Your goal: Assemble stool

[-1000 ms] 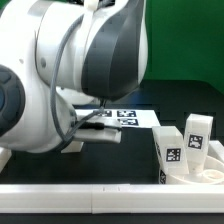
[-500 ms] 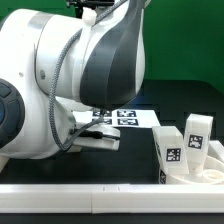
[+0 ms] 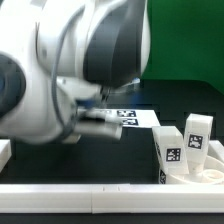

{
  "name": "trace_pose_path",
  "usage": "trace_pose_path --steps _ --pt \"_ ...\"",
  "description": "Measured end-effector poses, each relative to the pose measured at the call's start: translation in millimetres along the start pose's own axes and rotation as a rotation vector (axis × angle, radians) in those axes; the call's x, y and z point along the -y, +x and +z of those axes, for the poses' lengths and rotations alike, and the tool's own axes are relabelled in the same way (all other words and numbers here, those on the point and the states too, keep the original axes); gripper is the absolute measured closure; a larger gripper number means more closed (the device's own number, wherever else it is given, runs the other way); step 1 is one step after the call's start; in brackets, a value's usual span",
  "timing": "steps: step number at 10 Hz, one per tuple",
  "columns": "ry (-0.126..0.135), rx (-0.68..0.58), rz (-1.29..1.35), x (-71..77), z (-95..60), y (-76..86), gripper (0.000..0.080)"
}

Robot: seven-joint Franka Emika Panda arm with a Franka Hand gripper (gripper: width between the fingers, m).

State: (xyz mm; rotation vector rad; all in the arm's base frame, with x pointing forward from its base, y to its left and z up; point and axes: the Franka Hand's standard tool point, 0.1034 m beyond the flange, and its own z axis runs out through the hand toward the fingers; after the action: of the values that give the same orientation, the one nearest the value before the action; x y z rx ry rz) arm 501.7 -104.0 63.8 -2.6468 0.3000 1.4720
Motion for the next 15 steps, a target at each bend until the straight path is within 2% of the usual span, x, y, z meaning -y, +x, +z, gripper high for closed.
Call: trace_pose_path --steps 1,2,3,4,5,6,7,8,9,10,11,12,13,14,15 --pt "0.005 -0.066 -0.012 4.1 -20.4 -12.2 0.0477" --pt "-0.005 -0.172 -0.061 9.0 -43.9 -23.5 0.0477" --pt "-0.060 -0.304 -0.122 4.4 -51.3 -18.7 0.0477" --pt "-0.046 -0.356 -0.111 6.0 -45.5 -20.2 0.0476" --pt "-0.044 -0.394 -0.110 4.7 -47.6 -19.9 0.0476" --pt "-0.049 -0.481 -0.111 7.0 -57.5 -15.8 0.0476" --pt "-0.028 -0.546 -0.082 28.1 -74.6 -32.2 0.0476" --pt "-0.023 -0.634 -0.099 44.6 -96.4 -45.0 0.0476" --pt "-0.041 -0.747 -0.124 39.7 -99.5 -37.6 0.0476" --pt "-0.083 -0.843 -0.175 14.5 -76.5 -25.4 0.0476" --pt "-0.067 -0.868 -0.149 12.1 -68.1 -27.1 0.0476" --pt "-0.031 -0.942 -0.124 25.5 -79.1 -29.6 0.0476" --pt "0.051 -0.977 -0.107 54.3 -90.2 -42.2 0.0476" --pt "0.155 -1.031 -0.065 79.5 -108.1 -52.7 0.0476" --pt "0.216 -1.095 -0.037 98.2 -125.2 -62.0 0.0476"
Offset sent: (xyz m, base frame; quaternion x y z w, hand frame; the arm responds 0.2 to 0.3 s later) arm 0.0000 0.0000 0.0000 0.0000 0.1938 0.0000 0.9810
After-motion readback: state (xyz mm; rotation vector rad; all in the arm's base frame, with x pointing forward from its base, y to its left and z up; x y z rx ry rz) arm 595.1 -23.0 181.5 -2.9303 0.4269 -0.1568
